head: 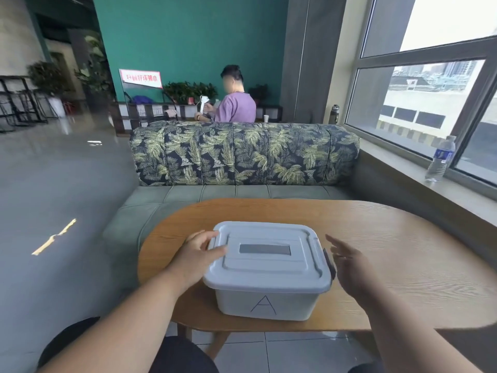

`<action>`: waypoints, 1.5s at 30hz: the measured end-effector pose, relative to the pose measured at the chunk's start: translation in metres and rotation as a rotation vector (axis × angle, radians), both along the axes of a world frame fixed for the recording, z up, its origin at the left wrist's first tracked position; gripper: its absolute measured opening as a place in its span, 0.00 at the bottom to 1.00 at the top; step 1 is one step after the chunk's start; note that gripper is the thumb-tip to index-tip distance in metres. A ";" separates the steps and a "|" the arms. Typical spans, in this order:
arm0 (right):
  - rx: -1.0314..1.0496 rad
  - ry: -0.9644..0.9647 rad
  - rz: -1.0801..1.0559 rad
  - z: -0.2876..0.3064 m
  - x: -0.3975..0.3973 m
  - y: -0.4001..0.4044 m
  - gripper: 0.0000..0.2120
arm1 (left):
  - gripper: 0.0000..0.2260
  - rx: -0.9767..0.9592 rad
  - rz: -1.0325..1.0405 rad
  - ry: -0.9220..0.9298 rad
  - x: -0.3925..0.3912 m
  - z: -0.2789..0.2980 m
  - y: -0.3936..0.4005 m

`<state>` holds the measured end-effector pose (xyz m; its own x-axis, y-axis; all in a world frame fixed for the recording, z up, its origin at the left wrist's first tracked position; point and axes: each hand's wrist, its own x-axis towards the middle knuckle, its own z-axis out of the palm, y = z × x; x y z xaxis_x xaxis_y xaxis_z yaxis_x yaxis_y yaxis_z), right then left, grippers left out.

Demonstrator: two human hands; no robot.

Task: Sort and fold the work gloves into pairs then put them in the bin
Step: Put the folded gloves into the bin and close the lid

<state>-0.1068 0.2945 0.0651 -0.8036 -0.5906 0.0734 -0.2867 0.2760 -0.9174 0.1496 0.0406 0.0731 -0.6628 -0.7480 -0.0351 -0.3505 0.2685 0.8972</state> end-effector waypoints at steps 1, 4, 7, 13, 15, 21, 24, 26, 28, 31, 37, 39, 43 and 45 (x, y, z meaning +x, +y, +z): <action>-0.009 -0.043 0.013 0.002 0.006 0.000 0.23 | 0.30 -0.036 0.003 -0.060 -0.001 -0.004 0.002; -0.017 -0.198 -0.030 -0.008 0.011 -0.005 0.36 | 0.39 0.039 0.074 -0.062 -0.004 -0.016 0.004; -0.001 -0.203 -0.089 -0.016 0.012 -0.014 0.34 | 0.39 0.100 0.131 -0.076 -0.006 -0.018 0.003; 0.044 -0.058 -0.167 -0.009 0.011 -0.023 0.27 | 0.24 0.223 0.184 -0.036 -0.015 -0.013 0.009; 0.038 -0.062 -0.158 -0.007 0.011 -0.026 0.28 | 0.16 0.258 0.216 -0.010 -0.019 -0.014 0.009; 0.059 -0.022 -0.159 -0.010 0.008 -0.030 0.25 | 0.05 0.273 0.281 0.078 -0.029 -0.019 0.009; 0.030 -0.057 -0.148 -0.011 0.007 -0.031 0.24 | 0.07 0.257 0.321 0.100 -0.031 -0.022 0.011; 0.006 -0.086 -0.143 -0.011 0.007 -0.031 0.24 | 0.11 0.270 0.337 0.124 -0.032 -0.023 0.015; -0.035 -0.137 -0.146 -0.012 0.009 -0.030 0.24 | 0.14 0.285 0.365 0.148 -0.032 -0.025 0.018; -0.121 -0.227 -0.126 -0.011 0.014 -0.026 0.21 | 0.11 0.337 0.395 0.153 -0.030 -0.027 0.017; -0.218 -0.387 -0.097 -0.022 0.011 -0.026 0.17 | 0.09 0.579 0.418 0.240 -0.028 -0.030 0.007; -0.240 -0.502 -0.061 -0.023 0.011 -0.026 0.12 | 0.09 0.623 0.402 0.249 -0.029 -0.030 0.004; -0.243 -0.675 -0.099 -0.019 0.009 -0.025 0.10 | 0.10 0.688 0.364 0.247 -0.029 -0.028 -0.002; -0.215 -0.696 -0.120 -0.021 0.006 -0.025 0.13 | 0.09 0.678 0.361 0.226 -0.030 -0.027 -0.003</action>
